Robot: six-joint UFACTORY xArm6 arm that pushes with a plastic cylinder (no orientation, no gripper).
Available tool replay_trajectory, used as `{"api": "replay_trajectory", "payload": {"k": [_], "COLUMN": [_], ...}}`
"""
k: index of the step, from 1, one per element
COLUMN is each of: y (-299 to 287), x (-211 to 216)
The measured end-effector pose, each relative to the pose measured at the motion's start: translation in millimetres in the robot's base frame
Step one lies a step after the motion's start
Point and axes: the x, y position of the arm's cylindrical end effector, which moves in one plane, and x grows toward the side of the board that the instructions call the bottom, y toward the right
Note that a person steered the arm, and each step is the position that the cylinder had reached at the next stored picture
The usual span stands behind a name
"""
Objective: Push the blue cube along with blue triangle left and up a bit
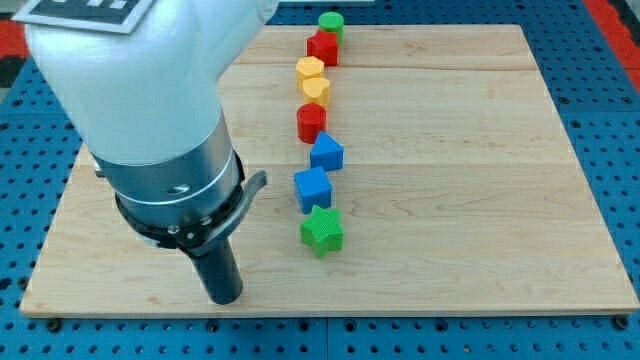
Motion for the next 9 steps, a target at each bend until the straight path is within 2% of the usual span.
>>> {"api": "replay_trajectory", "payload": {"k": [3, 5, 6, 7, 8, 9], "y": [19, 76, 108, 111, 153, 167], "x": [0, -10, -32, -63, -82, -124]}}
